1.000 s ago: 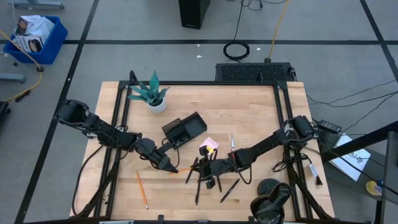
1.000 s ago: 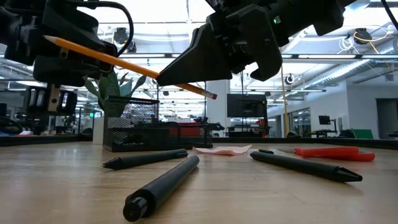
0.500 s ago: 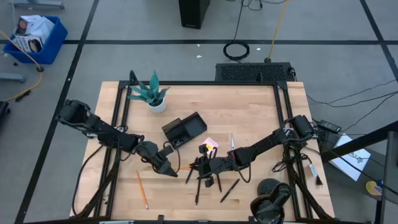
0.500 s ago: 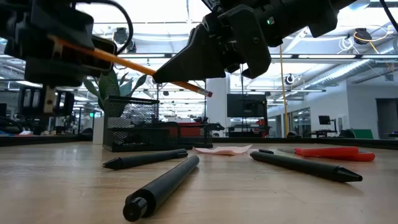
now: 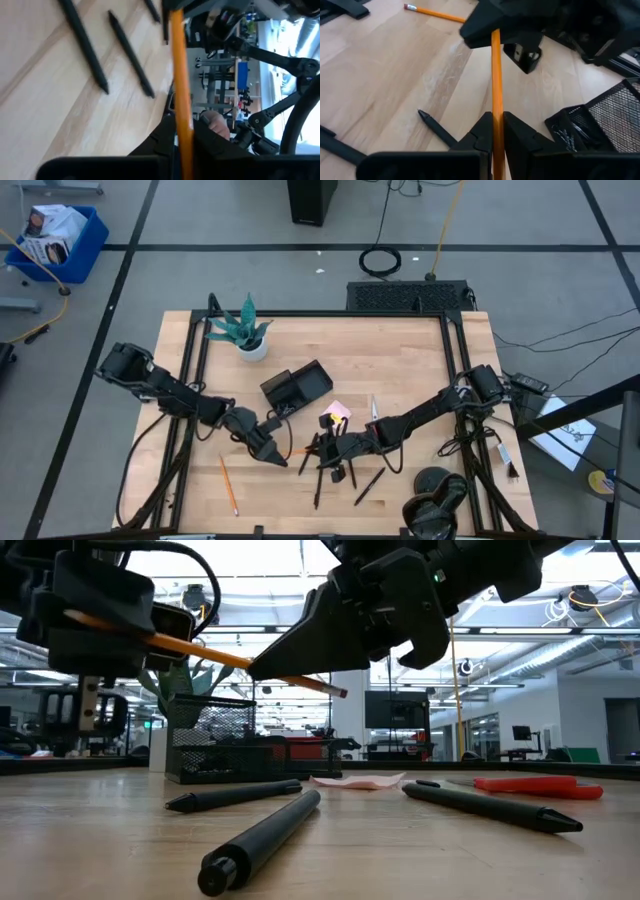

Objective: Pick and place office supplies into organizer
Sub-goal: Put the orange pencil into the black desk organizer

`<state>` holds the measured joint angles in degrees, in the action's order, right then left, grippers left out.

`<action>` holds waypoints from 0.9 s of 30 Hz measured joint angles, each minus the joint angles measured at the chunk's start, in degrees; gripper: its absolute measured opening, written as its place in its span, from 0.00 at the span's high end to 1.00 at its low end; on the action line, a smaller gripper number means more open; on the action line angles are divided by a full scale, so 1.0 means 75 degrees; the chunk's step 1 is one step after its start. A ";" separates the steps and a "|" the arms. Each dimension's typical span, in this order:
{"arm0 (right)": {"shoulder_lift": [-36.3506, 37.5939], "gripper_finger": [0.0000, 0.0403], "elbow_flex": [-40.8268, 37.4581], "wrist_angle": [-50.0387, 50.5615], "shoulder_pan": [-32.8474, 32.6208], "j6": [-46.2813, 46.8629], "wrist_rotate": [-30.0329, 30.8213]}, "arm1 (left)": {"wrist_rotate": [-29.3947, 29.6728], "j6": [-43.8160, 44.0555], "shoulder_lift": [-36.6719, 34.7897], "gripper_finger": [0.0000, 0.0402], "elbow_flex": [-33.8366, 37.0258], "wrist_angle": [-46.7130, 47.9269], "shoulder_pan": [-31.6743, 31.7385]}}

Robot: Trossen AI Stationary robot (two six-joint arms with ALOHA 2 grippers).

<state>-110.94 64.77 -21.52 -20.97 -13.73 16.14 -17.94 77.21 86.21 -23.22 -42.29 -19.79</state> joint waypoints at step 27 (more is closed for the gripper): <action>0.0782 0.79 0.0000 -0.0560 -0.0120 0.0138 0.0038 | -0.0448 -0.2149 -0.0006 0.97 0.0012 0.0039 0.0029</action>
<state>-105.07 64.77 -25.72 -21.87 -12.69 16.43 -21.30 61.10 86.17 -23.14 -41.99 -19.57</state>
